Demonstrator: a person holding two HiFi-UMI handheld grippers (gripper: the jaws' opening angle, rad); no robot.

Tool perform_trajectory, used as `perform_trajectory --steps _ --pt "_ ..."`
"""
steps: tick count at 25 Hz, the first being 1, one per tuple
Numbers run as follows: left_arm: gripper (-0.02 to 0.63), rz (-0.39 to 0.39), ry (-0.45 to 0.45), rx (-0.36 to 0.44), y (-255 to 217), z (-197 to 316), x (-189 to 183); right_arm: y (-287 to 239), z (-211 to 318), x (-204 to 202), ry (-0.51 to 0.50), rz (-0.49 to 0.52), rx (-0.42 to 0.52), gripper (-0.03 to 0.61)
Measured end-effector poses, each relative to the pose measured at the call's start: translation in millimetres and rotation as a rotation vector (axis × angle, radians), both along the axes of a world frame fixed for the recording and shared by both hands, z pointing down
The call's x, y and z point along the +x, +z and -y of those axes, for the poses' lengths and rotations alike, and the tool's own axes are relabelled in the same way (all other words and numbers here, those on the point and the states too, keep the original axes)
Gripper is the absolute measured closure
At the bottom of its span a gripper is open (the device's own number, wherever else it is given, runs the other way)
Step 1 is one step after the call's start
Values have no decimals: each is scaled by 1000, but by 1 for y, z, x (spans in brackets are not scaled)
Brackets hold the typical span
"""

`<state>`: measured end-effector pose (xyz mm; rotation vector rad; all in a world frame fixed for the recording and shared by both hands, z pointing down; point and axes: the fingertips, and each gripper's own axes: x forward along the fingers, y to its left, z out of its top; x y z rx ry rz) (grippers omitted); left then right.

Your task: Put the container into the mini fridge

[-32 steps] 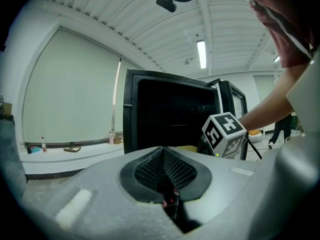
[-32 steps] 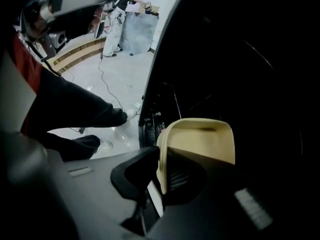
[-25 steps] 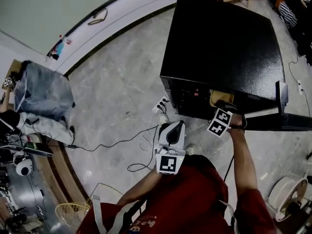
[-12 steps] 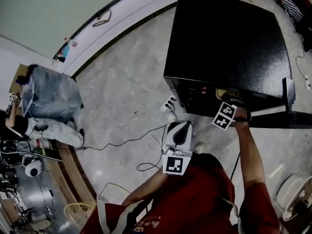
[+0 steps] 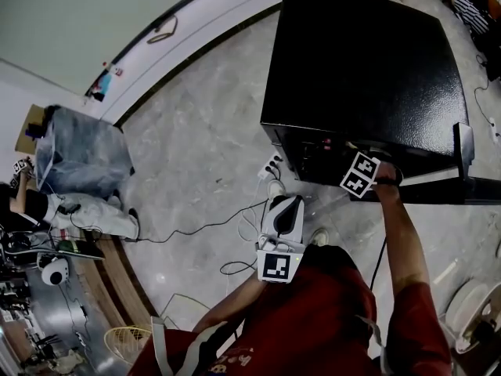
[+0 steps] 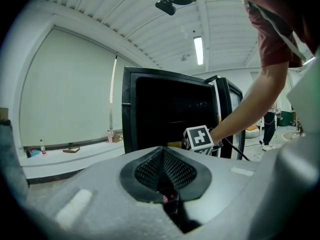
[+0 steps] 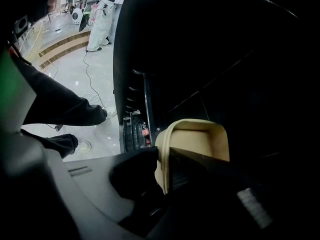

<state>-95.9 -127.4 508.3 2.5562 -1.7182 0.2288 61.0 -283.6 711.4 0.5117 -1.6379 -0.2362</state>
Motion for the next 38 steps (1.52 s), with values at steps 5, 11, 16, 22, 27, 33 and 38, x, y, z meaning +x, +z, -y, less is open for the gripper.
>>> perform_trajectory --steps 5,11,16,22,27,33,38 --pt "609 9 9 -2 0 -2 -1 0 10 3 -4 -35 71 520" --pt "609 -5 10 -2 1 -4 2 -1 14 5 23 -26 96 441" --pt "609 4 19 -2 2 -4 5 -5 10 8 42 -11 113 431" --pt "609 -9 16 6 -1 -1 10 -17 0 11 63 39 173 430" --pt "609 -12 19 4 -1 -3 16 -35 -10 12 90 94 225 426" --pt "609 -10 38 8 -1 -2 28 -58 -32 12 132 187 265 426" --pt "609 -15 30 2 2 -1 29 -73 -69 13 165 252 277 426"
